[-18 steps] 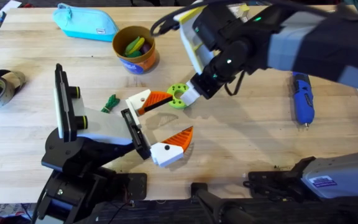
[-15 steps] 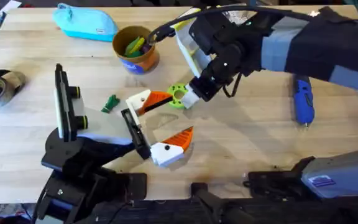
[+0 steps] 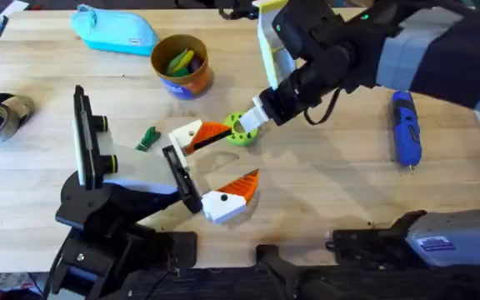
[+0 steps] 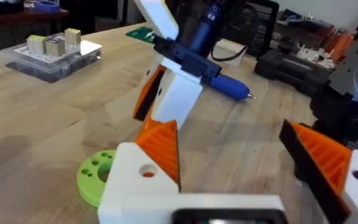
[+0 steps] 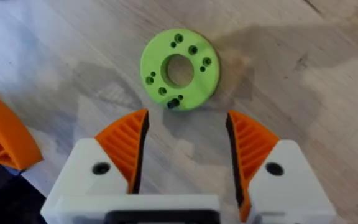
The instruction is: Pick up the gripper from the table and insert it into the empty holder that is missing its gripper. Then pick up a screw, insert it into the mounting hole, and use the screwdriver to tighten it. Finally, clean up the table by picking up the vegetable and placing it into the bucket.
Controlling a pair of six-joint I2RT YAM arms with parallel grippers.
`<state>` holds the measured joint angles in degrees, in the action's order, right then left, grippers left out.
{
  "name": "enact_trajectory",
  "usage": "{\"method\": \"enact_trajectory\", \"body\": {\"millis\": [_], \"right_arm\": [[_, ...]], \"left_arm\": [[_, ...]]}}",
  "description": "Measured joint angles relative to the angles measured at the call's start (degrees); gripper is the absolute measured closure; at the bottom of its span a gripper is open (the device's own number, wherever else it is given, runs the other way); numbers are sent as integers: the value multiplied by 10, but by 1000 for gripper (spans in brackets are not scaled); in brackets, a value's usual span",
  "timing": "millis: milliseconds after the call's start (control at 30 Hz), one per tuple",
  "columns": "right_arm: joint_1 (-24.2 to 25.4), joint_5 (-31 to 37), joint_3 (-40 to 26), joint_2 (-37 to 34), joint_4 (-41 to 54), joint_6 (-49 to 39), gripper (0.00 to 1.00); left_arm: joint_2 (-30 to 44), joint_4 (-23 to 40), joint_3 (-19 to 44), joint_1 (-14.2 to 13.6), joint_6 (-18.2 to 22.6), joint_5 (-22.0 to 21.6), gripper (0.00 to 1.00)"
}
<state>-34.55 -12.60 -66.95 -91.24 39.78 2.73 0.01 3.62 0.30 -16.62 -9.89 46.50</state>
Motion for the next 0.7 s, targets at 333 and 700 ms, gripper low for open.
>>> {"method": "enact_trajectory", "body": {"millis": [333,700], "right_arm": [[-26,-12,57,-21,-95,3,588],[-59,10,57,-40,-104,5,730]], "left_arm": [[0,2,0,0,0,0,12],[0,2,0,0,0,0,12]]}}
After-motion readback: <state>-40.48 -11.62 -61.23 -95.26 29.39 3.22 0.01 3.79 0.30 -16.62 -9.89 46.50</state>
